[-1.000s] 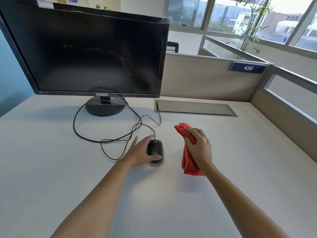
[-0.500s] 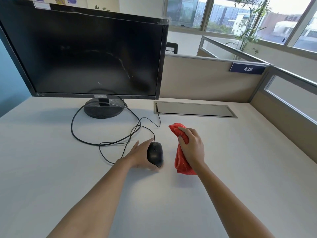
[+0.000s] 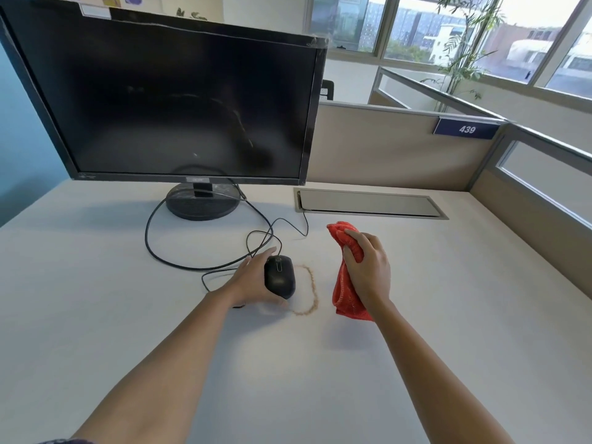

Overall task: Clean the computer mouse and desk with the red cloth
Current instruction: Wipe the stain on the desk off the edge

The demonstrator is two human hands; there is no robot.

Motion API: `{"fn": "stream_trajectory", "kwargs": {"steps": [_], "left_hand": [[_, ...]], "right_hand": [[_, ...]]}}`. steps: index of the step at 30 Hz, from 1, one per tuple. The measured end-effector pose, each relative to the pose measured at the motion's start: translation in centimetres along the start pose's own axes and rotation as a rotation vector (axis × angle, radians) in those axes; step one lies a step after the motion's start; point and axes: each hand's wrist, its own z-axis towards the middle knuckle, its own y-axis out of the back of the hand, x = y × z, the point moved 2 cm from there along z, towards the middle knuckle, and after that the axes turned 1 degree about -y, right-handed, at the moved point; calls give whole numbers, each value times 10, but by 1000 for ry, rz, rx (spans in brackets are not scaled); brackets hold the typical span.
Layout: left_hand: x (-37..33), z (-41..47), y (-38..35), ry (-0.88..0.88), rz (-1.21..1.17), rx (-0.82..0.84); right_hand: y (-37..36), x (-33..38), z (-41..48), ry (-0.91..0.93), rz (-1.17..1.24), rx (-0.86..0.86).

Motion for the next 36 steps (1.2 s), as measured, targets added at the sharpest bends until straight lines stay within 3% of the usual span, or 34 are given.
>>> {"fn": "stream_trajectory", "kwargs": {"steps": [16, 26, 30, 34, 36], "left_hand": [[76, -51, 61, -2, 54, 18], [105, -58, 97, 49, 91, 29], [98, -60, 98, 41, 119, 12], [93, -62, 95, 17, 155, -24], [93, -62, 94, -3, 179, -12]], "right_hand": [[-53, 82, -58, 16, -15, -19], [-84, 120, -88, 100, -278, 100], [-104, 127, -101, 133, -426, 218], [-129, 123, -123, 145, -504, 523], [-130, 120, -127, 147, -469, 530]]}}
